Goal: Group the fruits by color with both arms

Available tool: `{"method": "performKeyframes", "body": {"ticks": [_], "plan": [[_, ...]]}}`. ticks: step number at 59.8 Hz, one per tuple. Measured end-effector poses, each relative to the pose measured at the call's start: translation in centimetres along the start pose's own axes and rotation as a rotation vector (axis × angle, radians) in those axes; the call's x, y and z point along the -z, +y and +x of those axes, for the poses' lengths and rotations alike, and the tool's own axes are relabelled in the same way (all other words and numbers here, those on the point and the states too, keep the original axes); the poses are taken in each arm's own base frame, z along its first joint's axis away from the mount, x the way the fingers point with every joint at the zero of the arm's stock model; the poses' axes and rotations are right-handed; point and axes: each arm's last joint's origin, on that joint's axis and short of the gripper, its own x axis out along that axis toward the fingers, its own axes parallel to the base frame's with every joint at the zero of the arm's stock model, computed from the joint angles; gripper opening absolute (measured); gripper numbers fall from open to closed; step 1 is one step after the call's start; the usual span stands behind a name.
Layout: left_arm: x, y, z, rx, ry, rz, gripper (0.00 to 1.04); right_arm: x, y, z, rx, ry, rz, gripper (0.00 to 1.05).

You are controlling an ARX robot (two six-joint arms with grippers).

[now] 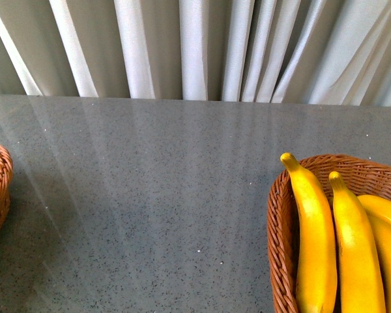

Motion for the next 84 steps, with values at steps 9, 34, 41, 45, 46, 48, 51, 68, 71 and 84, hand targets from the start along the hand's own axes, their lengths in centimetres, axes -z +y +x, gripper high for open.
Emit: {"method": "performKeyframes", "body": {"ticks": [9,34,41,45,46,48,51,68,71,84], "plan": [[0.0,0.0,0.0,0.0,0.0,0.0,0.96,-0.2,0.0,-0.6,0.0,-0.006,0.0,0.02],[0.0,0.0,0.0,0.0,0.0,0.0,0.96,-0.4,0.0,-1.9,0.0,-0.013,0.0,0.02],[0.0,0.0,0.0,0.0,0.0,0.0,0.96,-0.4,0.0,-2.2,0.0,-0.013,0.0,0.02],[0.0,0.0,0.0,0.0,0.0,0.0,0.96,-0.4,0.0,-2.4,0.0,-0.013,0.0,0.02],[0.0,0.0,0.0,0.0,0.0,0.0,0.96,-0.4,0.0,-2.4,0.0,-0.013,0.0,0.02],[0.0,0.0,0.0,0.0,0.0,0.0,0.96,-0.4,0.0,-2.5,0.0,-0.013,0.0,0.02],[0.0,0.0,0.0,0.0,0.0,0.0,0.96,-0.4,0.0,-2.5,0.0,-0.013,0.0,0.02],[0.0,0.0,0.0,0.0,0.0,0.0,0.96,0.0,0.0,-3.8,0.0,-0.006,0.0,0.02],[0.0,0.0,0.0,0.0,0.0,0.0,0.96,-0.1,0.0,-3.8,0.0,-0.006,0.0,0.02],[0.0,0.0,0.0,0.0,0.0,0.0,0.96,-0.1,0.0,-3.8,0.0,-0.008,0.0,0.02]]}}
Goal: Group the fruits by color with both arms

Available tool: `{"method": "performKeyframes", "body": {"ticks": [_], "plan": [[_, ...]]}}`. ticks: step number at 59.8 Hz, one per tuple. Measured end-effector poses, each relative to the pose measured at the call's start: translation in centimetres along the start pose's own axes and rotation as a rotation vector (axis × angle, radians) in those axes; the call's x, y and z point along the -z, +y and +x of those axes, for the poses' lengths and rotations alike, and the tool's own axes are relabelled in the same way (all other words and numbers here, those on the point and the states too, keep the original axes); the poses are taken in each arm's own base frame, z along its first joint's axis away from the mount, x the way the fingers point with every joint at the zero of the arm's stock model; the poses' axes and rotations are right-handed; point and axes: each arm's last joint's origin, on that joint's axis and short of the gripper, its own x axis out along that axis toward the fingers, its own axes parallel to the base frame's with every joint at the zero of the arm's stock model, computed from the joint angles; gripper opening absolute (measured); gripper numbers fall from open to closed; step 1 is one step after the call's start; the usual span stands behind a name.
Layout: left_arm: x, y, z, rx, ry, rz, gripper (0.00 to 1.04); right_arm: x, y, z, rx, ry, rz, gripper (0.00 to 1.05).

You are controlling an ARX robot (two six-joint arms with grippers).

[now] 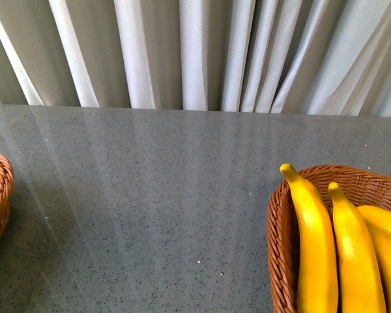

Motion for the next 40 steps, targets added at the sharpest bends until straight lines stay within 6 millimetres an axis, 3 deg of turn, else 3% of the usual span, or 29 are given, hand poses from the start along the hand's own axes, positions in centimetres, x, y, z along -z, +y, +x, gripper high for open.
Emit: {"method": "performKeyframes", "body": {"ticks": [13,29,40], "plan": [[0.0,0.0,0.0,0.0,0.0,0.0,0.96,0.0,0.0,0.0,0.0,0.0,0.0,0.37],[0.0,0.0,0.0,0.0,0.0,0.0,0.96,0.0,0.0,0.0,0.0,0.0,0.0,0.96],[0.0,0.0,0.0,0.0,0.0,0.0,0.96,0.0,0.0,0.0,0.0,0.0,0.001,0.96]]}}
